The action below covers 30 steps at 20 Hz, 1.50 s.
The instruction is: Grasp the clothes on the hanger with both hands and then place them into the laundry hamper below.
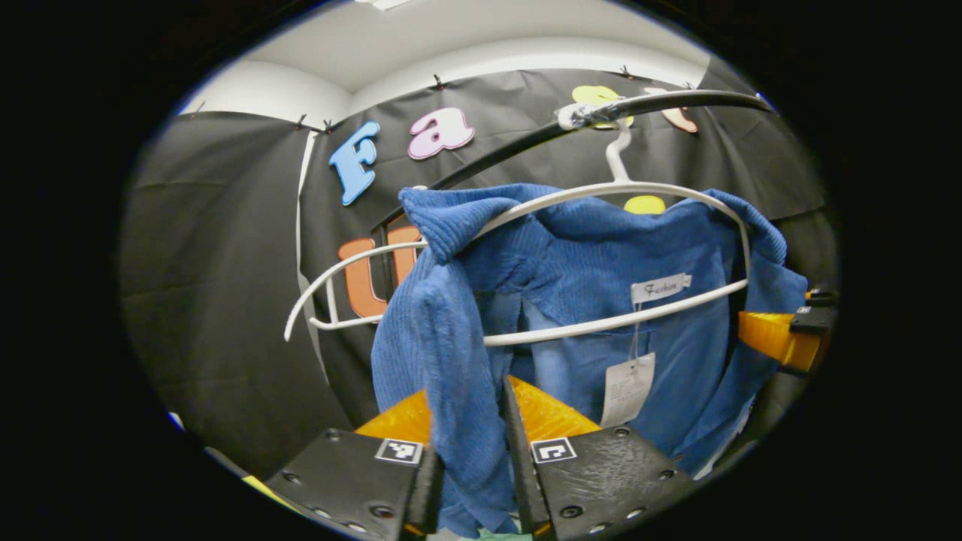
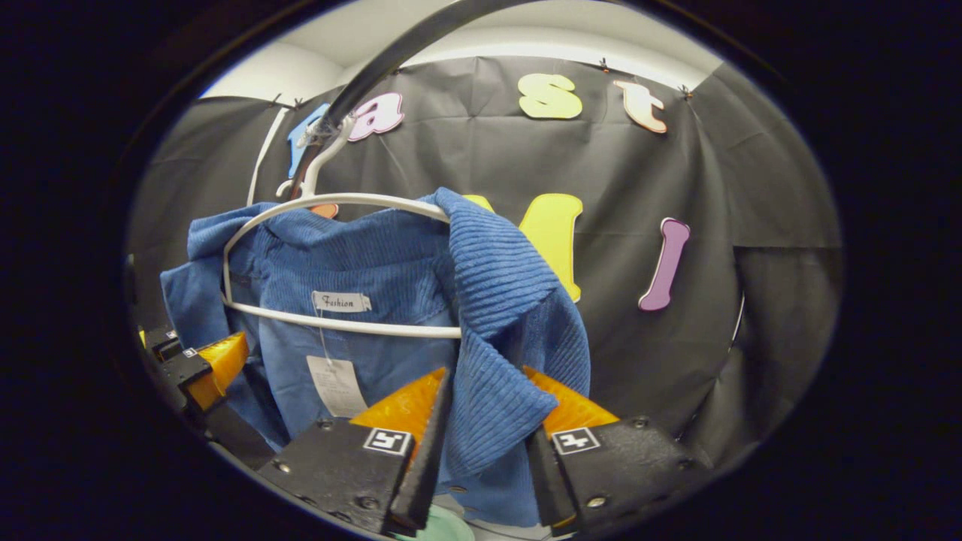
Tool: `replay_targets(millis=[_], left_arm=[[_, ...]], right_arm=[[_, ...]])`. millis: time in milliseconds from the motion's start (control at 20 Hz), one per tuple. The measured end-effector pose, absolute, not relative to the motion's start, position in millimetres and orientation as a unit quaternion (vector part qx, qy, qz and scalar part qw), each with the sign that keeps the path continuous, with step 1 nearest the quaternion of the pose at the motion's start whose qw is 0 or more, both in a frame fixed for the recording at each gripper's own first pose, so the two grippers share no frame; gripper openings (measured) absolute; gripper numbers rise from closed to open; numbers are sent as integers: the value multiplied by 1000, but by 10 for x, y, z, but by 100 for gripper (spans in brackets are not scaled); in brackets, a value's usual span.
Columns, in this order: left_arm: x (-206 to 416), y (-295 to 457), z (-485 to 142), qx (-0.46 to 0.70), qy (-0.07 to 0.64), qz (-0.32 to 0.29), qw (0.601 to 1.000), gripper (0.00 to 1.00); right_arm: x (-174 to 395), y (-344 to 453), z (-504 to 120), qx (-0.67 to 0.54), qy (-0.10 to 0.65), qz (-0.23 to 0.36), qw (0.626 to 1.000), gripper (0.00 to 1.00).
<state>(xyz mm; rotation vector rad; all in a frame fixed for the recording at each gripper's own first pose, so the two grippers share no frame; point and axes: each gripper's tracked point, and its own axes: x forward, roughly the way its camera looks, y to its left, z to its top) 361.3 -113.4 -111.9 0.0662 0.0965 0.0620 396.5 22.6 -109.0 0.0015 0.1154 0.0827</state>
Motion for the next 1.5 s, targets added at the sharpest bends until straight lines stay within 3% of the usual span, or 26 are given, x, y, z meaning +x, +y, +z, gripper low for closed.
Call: replay_targets(millis=[100, 150, 250, 450, 850, 1200, 1300, 1500], left_arm=[[3633, -1043, -1147, 17, 54, 39, 998, 10], [3647, -1044, -1144, 10, 56, 33, 998, 5], [3654, -1001, -1168, 12, 60, 36, 998, 7], [3654, -1041, -1128, 14, 53, 20, 998, 1], [3691, -1027, -722, 20, 3, -11, 1000, 2], [3741, -883, -331, -68, -26, -32, 997, 0], [3766, -858, -263, -86, -30, -36, 995, 0], [3829, -730, -87, -122, -43, -54, 990, 3]], right_arm=[[3970, 166, -1100, 11, 56, 44, 997, 38], [3972, 131, -1089, 16, 52, 45, 997, 27], [3968, 150, -1089, 29, 51, 62, 996, 19], [3955, 202, -1104, 55, 47, 104, 992, 9], [3891, 381, -876, 182, 21, 241, 953, 7], [3807, 365, -581, 281, 5, 342, 897, 7], [3723, 390, -450, 325, 1, 382, 865, 7], [3760, 293, -289, 359, -5, 399, 844, 6]])
